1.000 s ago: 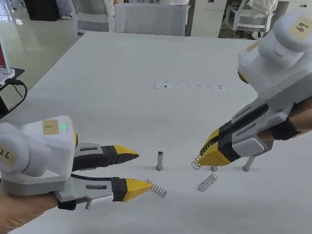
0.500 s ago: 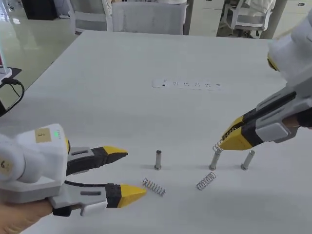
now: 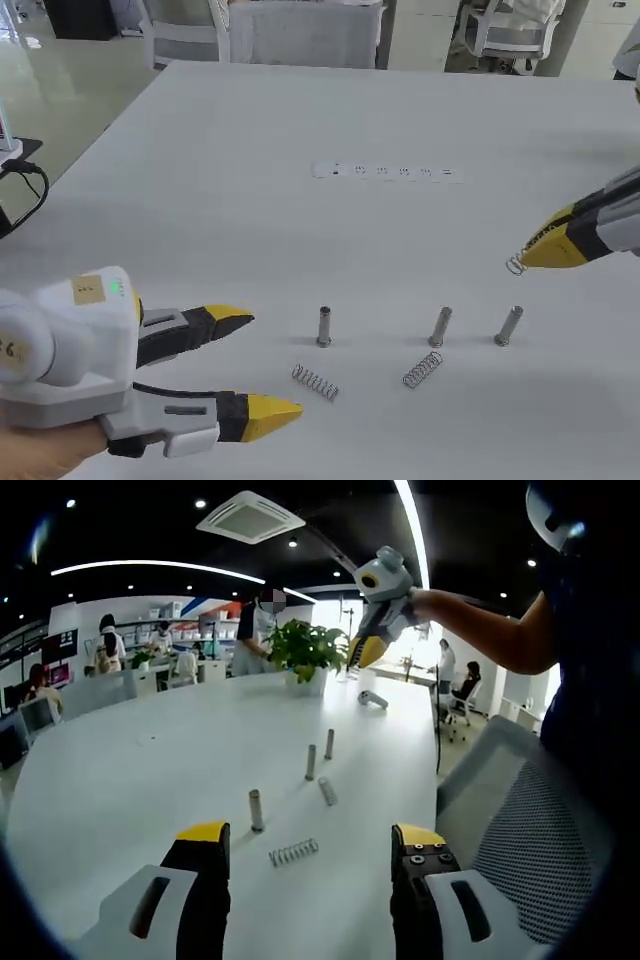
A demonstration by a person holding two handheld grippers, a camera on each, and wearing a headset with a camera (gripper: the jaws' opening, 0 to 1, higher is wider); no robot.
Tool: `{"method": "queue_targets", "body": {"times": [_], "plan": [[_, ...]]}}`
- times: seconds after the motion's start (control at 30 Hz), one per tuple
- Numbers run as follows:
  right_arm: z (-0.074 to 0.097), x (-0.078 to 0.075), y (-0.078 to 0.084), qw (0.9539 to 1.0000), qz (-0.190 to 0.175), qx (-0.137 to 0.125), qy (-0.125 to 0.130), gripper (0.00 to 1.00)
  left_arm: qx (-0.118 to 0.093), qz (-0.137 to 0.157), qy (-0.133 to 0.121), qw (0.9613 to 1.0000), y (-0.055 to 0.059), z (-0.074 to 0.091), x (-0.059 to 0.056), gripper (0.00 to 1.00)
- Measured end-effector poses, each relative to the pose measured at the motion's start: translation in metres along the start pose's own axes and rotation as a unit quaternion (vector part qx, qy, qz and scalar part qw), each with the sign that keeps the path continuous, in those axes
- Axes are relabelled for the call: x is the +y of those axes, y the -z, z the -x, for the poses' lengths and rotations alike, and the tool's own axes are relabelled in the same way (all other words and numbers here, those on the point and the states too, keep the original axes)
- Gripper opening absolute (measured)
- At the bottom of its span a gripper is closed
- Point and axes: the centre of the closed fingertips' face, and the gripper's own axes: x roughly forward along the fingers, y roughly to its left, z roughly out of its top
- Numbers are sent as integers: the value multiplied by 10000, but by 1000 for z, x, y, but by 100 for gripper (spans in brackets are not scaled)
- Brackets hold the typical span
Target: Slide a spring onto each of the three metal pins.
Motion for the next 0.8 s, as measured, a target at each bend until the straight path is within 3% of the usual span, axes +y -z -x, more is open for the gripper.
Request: {"method": "queue_targets", "body": {"times": [0.37,0.53,0.8], "plan": [[-13,-31,22,9983,-60,505,288,8,-14,-1,2,10000,0,0,0,64],[-26,-35,37,9952,2,898,381,8,-12,-5,-9,10000,0,1,-1,65],[-48,-40,50,9922,-41,1189,363,8,-25,-4,-17,10000,-1,1,-2,66]]}}
